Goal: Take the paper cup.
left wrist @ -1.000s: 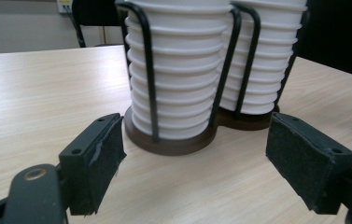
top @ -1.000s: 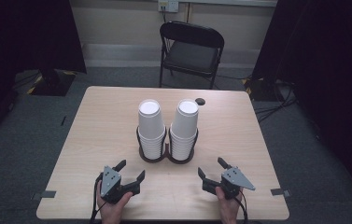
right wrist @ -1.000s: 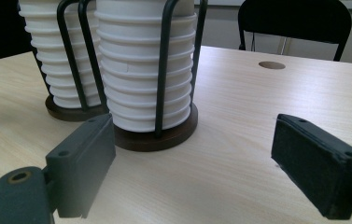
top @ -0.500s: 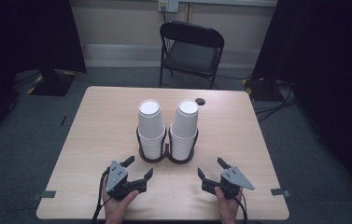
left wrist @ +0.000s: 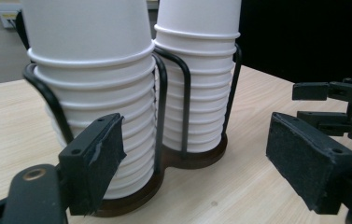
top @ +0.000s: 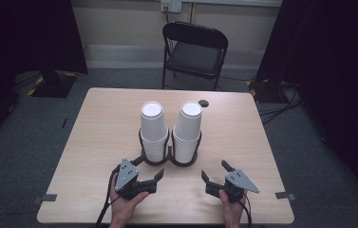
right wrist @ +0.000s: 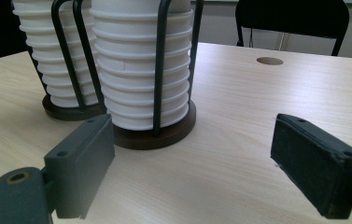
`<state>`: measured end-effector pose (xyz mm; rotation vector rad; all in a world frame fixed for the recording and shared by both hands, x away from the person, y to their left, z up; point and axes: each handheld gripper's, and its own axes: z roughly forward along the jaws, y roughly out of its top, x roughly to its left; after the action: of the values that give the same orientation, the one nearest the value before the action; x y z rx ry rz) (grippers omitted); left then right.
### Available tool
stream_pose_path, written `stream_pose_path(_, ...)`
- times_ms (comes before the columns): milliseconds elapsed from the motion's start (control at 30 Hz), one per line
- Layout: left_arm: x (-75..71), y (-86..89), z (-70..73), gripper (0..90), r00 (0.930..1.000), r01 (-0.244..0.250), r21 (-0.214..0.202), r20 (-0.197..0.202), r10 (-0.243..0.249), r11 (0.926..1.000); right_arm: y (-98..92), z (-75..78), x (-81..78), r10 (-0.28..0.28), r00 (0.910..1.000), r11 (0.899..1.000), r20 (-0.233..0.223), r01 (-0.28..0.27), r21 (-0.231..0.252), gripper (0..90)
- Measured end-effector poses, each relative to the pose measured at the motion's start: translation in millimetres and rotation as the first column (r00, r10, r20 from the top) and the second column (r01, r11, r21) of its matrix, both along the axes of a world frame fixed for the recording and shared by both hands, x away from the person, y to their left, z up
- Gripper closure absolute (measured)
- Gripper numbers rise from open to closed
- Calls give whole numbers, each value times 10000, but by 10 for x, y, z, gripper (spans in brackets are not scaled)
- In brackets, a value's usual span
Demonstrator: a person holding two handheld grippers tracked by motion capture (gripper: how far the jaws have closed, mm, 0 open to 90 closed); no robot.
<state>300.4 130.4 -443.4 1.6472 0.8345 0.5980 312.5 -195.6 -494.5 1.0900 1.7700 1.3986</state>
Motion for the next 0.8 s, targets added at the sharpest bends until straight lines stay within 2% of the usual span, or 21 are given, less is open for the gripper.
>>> stream_pose_path(100,8,-18,24,195,10000,52,-103,-52,-52,9999,-2,0,-2,29,10000,10000,11,-29,-2,130)
stream_pose_path(200,25,-66,72,195,9995,317,2,-43,-317,9995,-2,0,-3,46,10000,10000,33,-46,15,130)
stream_pose_path(300,38,-90,93,195,9985,542,-88,-75,-542,9985,-4,0,-2,44,10000,10000,27,-44,16,131)
stream_pose_path(367,56,-109,124,195,9976,684,-153,-44,-685,9975,-4,0,-2,40,10000,10000,25,-40,16,131)
stream_pose_path(600,93,-240,250,188,9946,1008,11,239,-1008,9949,-5,0,-1,41,10000,10000,13,-41,23,131)
stream_pose_path(800,151,-313,338,196,9949,968,30,286,-968,9953,-5,0,-1,-9,10000,10000,4,9,34,134)
